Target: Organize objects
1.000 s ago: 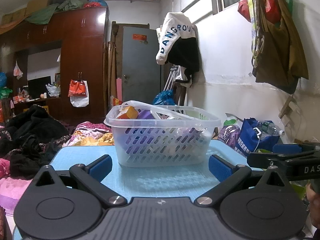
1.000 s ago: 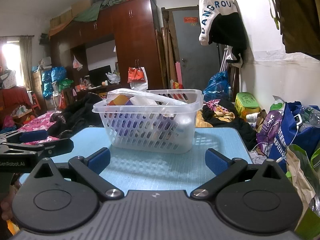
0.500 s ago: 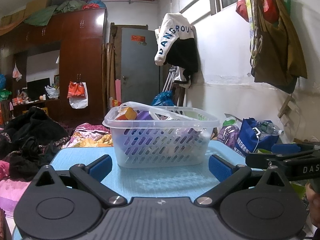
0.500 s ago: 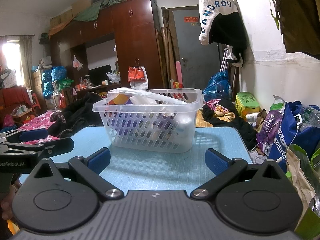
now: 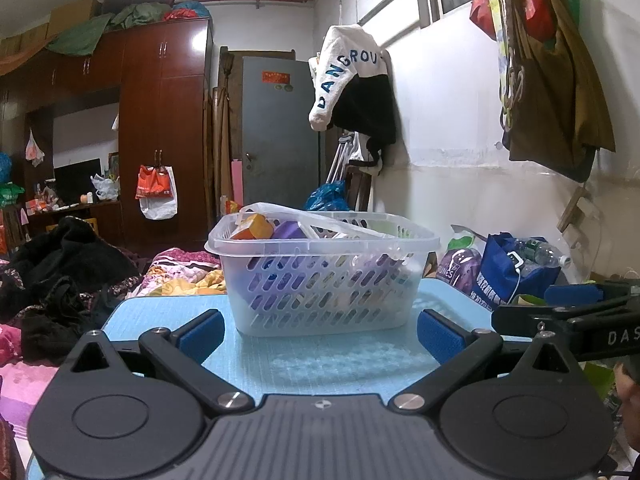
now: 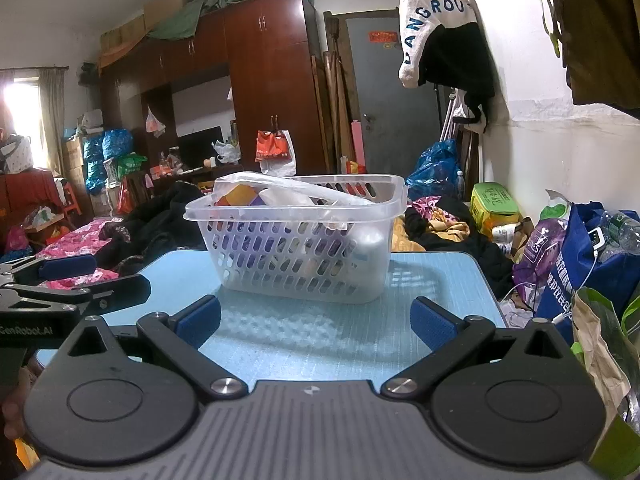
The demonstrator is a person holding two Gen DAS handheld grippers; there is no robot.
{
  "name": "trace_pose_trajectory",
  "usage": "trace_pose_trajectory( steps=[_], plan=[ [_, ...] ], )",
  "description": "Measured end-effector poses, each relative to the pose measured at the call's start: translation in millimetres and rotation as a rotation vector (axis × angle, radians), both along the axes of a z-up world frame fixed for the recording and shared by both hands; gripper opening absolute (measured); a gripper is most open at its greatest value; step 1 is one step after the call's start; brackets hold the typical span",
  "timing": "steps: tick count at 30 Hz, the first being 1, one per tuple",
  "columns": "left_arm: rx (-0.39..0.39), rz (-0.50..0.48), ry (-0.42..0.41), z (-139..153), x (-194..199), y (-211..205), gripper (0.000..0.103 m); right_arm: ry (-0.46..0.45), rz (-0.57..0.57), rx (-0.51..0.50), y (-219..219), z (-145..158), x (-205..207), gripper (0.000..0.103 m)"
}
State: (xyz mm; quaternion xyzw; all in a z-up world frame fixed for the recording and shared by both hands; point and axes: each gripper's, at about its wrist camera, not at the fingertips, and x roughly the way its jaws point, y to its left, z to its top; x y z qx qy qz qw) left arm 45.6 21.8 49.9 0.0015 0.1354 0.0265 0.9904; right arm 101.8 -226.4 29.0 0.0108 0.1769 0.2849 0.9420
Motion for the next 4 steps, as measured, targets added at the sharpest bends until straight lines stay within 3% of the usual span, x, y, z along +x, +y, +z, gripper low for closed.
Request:
trace_pose_trajectory(
  steps=[4],
  plan=[
    [-0.011, 0.007, -0.007, -0.6, 1.0, 3.8, 0.103, 0.001, -0.001, 0.0, 0.0, -0.1, 0.1, 0.103]
  ],
)
